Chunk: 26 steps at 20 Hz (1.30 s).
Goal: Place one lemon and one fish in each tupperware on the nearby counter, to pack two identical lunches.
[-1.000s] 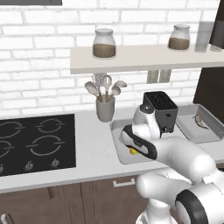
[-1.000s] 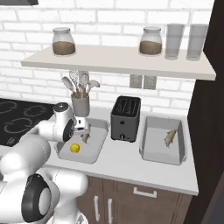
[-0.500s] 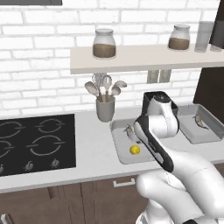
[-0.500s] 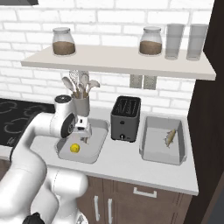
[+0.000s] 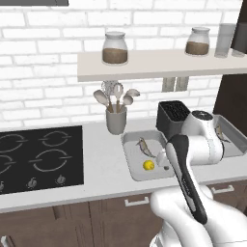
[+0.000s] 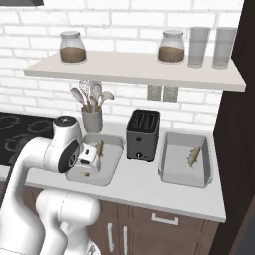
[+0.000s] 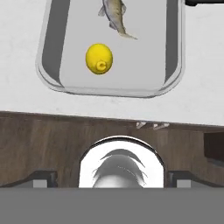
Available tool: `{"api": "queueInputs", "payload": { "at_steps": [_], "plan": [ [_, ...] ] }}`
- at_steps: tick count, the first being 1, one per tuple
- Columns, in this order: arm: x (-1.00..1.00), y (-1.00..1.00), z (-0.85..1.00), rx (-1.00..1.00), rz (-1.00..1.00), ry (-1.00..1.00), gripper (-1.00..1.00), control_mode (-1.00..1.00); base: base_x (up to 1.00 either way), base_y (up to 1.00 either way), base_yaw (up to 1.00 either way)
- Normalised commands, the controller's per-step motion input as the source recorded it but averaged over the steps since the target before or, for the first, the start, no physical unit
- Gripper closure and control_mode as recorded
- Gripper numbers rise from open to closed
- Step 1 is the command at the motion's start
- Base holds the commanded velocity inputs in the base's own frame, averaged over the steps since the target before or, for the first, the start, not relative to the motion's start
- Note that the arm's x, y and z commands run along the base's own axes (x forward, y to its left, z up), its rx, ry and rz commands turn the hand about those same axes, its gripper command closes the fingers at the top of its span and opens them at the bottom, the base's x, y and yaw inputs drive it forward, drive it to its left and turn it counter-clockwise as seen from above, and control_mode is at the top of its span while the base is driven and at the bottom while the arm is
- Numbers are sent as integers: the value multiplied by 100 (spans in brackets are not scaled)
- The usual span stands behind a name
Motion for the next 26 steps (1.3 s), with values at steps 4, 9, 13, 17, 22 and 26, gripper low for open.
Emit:
{"api": "queueInputs", "payload": {
  "at_steps": [4,9,13,17,22,26],
  "plan": [
    [-59,0,13,0,-3,1,-100,-100,0,0,0],
    [0,0,0,0,0,0,-100,100,0,1,0],
    [0,0,0,0,0,0,-100,100,-49,2,-6],
    [0,0,0,0,0,0,-100,100,-89,13,-65],
    [0,0,0,0,0,0,-100,100,-47,10,-85],
    [0,0,0,0,0,0,-100,100,-9,0,-92]
  ]
}}
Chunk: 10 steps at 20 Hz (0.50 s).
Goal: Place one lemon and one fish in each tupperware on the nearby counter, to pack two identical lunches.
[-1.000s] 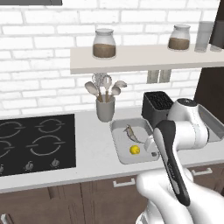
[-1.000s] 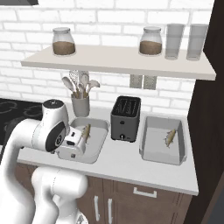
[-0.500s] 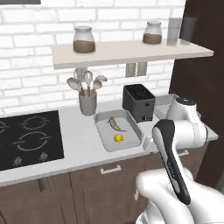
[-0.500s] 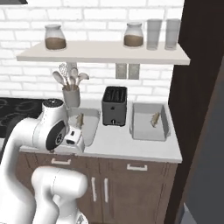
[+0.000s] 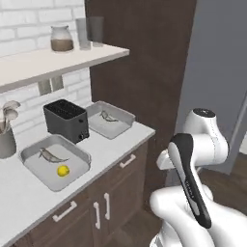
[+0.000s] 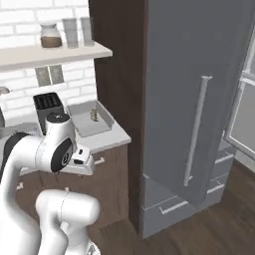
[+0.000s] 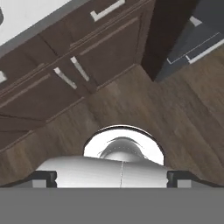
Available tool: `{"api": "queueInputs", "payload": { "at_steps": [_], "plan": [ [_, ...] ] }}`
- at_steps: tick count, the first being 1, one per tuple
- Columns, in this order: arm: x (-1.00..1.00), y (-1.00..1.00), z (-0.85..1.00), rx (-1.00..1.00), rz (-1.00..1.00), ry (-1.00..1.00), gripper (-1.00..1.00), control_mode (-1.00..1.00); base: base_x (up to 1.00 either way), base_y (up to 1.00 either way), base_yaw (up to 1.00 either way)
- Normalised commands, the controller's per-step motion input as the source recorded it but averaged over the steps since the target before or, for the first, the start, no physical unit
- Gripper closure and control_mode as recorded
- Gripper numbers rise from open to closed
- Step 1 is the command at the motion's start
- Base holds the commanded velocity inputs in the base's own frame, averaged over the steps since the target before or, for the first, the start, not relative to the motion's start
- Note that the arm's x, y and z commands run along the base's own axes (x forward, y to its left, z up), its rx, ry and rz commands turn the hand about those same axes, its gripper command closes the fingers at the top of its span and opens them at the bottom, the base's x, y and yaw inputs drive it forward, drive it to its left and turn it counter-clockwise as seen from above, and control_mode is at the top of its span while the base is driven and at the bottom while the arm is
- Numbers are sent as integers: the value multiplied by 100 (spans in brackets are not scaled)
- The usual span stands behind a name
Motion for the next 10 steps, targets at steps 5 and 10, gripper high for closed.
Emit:
{"api": "queueInputs", "payload": {
  "at_steps": [5,10],
  "plan": [
    [0,0,0,0,0,0,-100,100,0,-5,-90],
    [0,0,0,0,0,0,-100,100,0,-30,-87]
  ]
}}
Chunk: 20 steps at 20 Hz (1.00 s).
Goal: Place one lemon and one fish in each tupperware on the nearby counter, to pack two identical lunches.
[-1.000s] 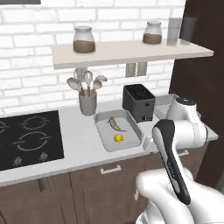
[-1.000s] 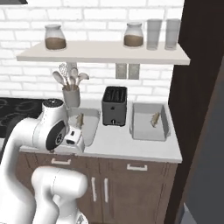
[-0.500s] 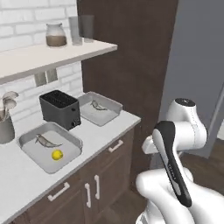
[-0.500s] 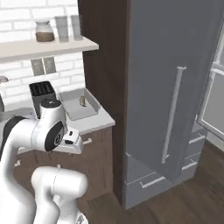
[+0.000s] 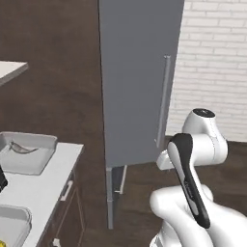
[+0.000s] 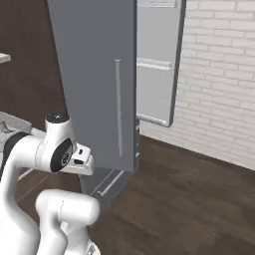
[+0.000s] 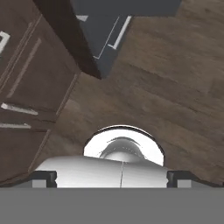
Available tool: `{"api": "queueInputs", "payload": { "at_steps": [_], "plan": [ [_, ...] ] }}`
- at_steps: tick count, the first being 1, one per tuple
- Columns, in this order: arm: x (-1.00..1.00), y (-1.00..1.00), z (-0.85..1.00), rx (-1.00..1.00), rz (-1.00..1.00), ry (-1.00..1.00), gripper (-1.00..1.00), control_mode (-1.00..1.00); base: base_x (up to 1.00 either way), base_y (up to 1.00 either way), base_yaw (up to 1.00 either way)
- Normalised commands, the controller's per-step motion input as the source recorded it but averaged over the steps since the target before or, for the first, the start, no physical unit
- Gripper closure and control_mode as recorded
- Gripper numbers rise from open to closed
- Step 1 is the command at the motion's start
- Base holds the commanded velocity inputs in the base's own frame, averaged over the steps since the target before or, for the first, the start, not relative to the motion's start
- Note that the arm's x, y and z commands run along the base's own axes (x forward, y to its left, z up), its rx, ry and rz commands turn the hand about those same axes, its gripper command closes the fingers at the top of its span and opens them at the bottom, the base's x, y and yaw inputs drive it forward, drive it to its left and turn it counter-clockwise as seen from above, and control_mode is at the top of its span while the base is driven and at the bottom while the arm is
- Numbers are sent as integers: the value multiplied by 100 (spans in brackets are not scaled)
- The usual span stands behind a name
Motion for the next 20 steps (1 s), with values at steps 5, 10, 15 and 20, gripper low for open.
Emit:
{"api": "queueInputs", "payload": {
  "at_steps": [5,10,15,20],
  "plan": [
    [0,0,0,0,0,0,-100,100,1,-46,-84],
    [0,0,0,0,0,0,-100,100,38,-74,-53],
    [0,0,0,0,0,0,-100,100,100,-50,1],
    [0,0,0,0,0,0,-100,100,100,10,0]
  ]
}}
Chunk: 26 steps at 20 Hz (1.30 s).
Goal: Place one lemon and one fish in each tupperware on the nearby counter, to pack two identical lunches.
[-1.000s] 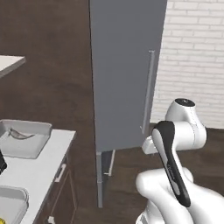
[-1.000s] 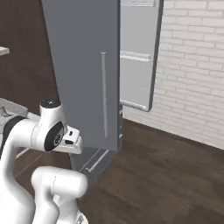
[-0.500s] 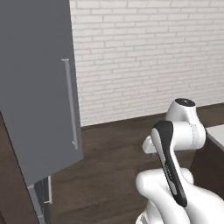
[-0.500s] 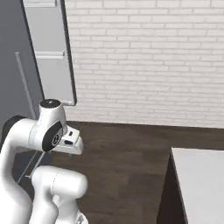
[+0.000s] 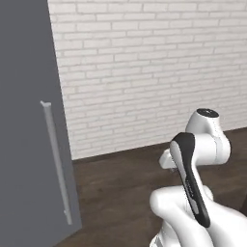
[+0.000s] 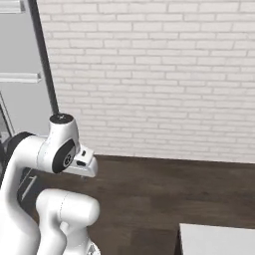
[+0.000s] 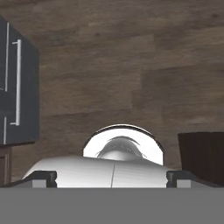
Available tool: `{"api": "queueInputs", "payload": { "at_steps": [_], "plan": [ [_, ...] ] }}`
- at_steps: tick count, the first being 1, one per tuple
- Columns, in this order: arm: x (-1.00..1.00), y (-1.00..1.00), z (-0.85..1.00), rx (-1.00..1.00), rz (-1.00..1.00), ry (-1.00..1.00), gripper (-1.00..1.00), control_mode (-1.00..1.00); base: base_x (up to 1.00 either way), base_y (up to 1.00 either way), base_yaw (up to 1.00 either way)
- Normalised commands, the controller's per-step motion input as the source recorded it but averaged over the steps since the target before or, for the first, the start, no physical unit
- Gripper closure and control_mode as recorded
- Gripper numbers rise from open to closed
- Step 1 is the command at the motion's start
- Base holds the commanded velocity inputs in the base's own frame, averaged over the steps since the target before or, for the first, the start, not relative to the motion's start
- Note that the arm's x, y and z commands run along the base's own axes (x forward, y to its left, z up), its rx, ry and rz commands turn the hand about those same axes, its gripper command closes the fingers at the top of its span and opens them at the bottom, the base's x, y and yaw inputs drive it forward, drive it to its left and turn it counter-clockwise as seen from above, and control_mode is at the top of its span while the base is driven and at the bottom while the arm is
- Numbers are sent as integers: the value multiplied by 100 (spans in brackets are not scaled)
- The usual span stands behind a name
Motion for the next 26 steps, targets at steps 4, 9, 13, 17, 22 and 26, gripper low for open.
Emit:
{"api": "queueInputs", "payload": {
  "at_steps": [4,9,13,17,22,26],
  "plan": [
    [0,0,0,0,0,0,-100,100,100,10,0],
    [0,0,0,0,0,0,-100,100,100,-8,4],
    [0,0,0,0,0,0,-100,100,100,-19,5],
    [0,0,0,0,0,0,-100,100,100,-23,7],
    [0,0,0,0,0,0,-100,100,79,-14,38],
    [0,0,0,0,0,0,-100,100,0,15,100]
  ]
}}
